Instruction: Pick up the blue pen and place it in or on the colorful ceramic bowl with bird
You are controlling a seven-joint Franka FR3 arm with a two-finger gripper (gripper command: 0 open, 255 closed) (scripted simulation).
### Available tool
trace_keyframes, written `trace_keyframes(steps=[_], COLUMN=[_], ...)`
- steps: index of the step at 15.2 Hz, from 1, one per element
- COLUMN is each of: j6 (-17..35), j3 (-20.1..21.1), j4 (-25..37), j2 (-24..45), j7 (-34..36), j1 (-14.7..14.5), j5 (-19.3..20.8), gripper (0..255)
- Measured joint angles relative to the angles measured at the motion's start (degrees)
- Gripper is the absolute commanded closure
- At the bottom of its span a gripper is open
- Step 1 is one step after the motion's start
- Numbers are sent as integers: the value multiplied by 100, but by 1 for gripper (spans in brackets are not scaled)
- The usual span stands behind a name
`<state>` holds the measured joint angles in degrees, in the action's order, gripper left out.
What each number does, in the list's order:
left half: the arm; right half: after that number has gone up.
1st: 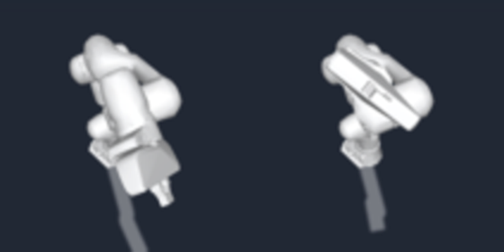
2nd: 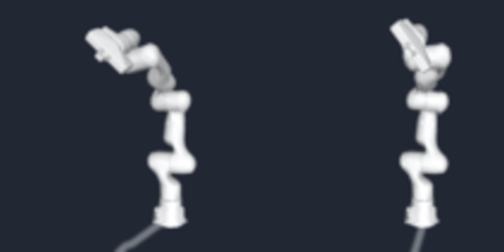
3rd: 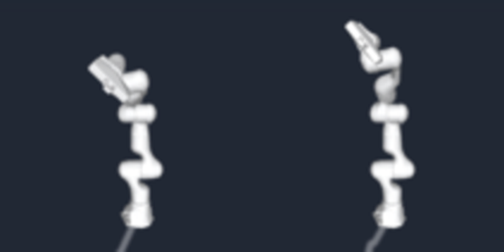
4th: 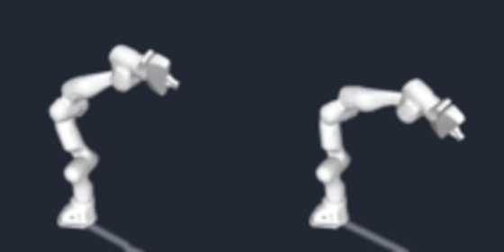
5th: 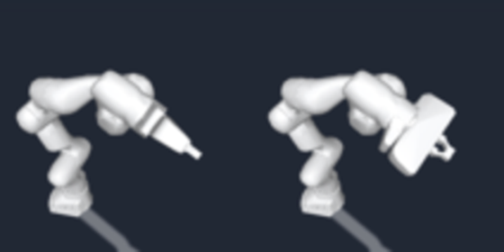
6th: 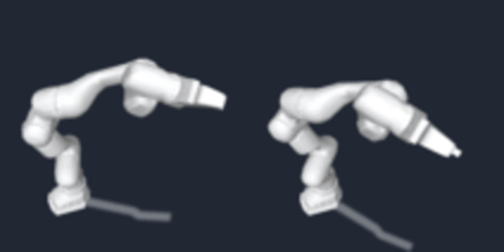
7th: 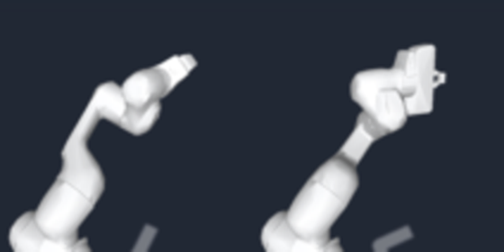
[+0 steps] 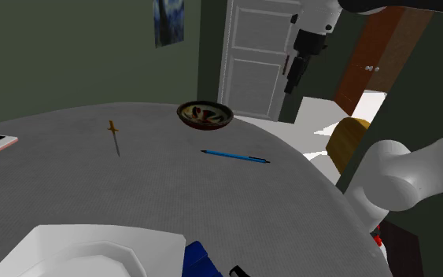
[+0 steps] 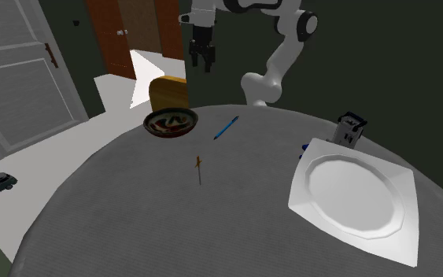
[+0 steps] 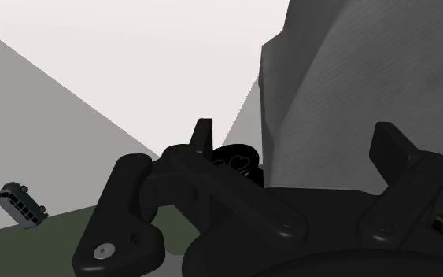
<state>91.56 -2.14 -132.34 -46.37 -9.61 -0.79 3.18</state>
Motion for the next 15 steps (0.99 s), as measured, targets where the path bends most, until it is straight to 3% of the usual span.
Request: trace_keyframes(steps=[3, 15], j6=[100, 1138], j3=[87, 1046], j4=[-37, -177], j2=[72, 985], j7=[31, 378], j1=[-82, -881], j5=[-82, -849], gripper=[0, 0])
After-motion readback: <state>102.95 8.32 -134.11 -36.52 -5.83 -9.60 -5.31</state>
